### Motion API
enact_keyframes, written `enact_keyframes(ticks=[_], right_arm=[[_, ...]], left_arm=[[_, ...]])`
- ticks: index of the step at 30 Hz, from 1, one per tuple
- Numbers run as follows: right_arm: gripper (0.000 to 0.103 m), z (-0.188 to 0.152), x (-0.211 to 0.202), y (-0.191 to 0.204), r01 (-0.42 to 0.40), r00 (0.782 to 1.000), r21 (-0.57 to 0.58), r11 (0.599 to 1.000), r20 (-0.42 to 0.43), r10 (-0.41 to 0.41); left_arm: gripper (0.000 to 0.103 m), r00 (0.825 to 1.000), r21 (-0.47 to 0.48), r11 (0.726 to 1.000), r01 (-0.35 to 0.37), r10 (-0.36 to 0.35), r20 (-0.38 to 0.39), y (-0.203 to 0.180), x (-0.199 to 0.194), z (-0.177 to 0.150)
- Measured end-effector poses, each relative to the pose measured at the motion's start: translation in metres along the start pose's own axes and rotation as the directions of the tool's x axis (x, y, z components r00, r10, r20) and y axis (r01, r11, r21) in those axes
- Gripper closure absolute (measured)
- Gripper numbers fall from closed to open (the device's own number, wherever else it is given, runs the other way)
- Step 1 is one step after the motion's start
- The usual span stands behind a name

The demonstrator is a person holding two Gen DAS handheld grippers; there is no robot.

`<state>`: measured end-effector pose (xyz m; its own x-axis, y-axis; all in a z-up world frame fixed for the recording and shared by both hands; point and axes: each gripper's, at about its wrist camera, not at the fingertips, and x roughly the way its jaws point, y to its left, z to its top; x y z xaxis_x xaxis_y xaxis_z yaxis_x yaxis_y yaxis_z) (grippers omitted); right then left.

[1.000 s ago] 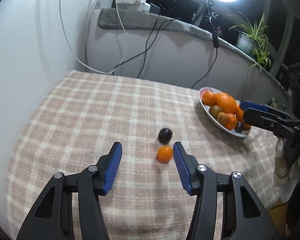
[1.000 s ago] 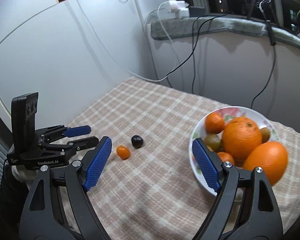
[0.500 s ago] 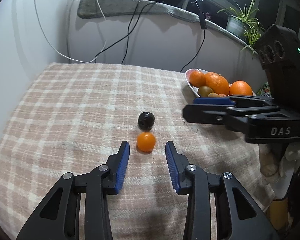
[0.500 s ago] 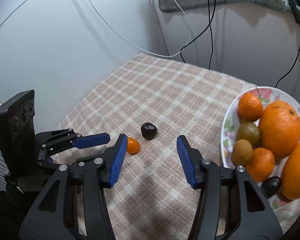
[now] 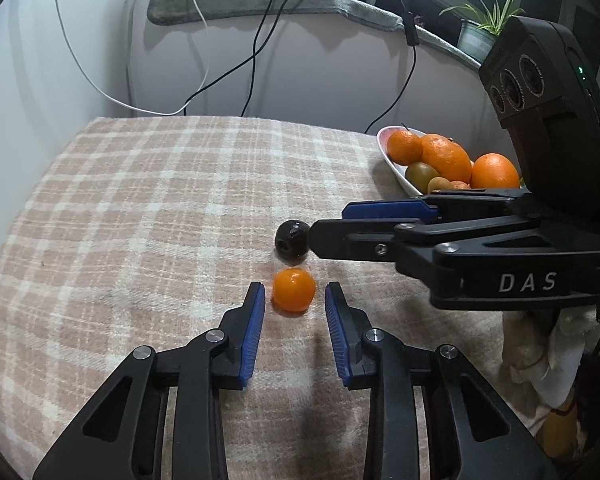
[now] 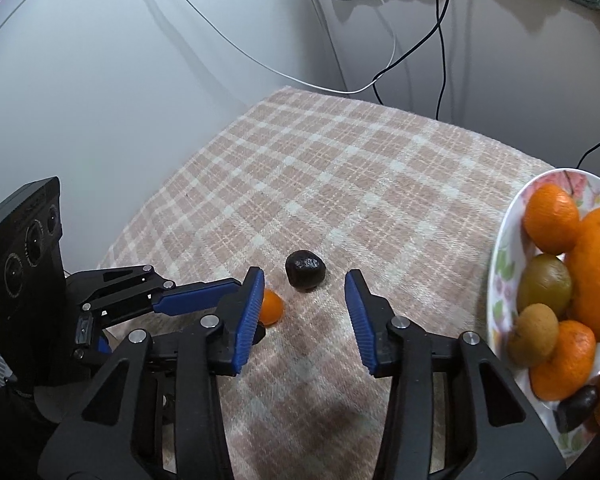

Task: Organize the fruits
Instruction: 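Close the right tool on the dark plum while the left tool closes on the tangerine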

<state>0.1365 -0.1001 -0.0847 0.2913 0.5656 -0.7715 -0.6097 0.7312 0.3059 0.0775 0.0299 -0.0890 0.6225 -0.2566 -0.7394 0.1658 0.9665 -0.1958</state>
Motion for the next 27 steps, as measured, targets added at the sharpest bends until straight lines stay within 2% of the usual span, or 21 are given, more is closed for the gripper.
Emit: enact_keyframes(ticks=[8, 20, 22, 27], right_arm=[[0.061, 0.005, 0.017, 0.000, 0.006, 1.000, -0.001, 1.000, -0.020, -0.006], [0.071, 0.007, 0.034, 0.000, 0.020, 0.999, -0.007, 1.000, -0.047, -0.021], [0.078, 0.006, 0.033, 0.000, 0.015, 0.999, -0.003, 1.000, -0.046, -0.015], [0.078, 0.005, 0.033, 0.003, 0.018, 0.999, -0.007, 1.000, -0.040, -0.019]], left_arm=[[0.078, 1.000, -0.002, 1.000, -0.001, 0.001, -0.015, 0.002, 0.005, 0.000], [0.082, 1.000, -0.005, 1.000, 0.014, -0.014, -0.021, 0.004, 0.010, 0.000], [0.082, 1.000, -0.006, 1.000, 0.016, -0.016, -0.020, 0.005, 0.010, 0.001], [0.082, 1.000, -0.002, 1.000, 0.013, -0.013, -0.015, 0.004, 0.010, 0.000]])
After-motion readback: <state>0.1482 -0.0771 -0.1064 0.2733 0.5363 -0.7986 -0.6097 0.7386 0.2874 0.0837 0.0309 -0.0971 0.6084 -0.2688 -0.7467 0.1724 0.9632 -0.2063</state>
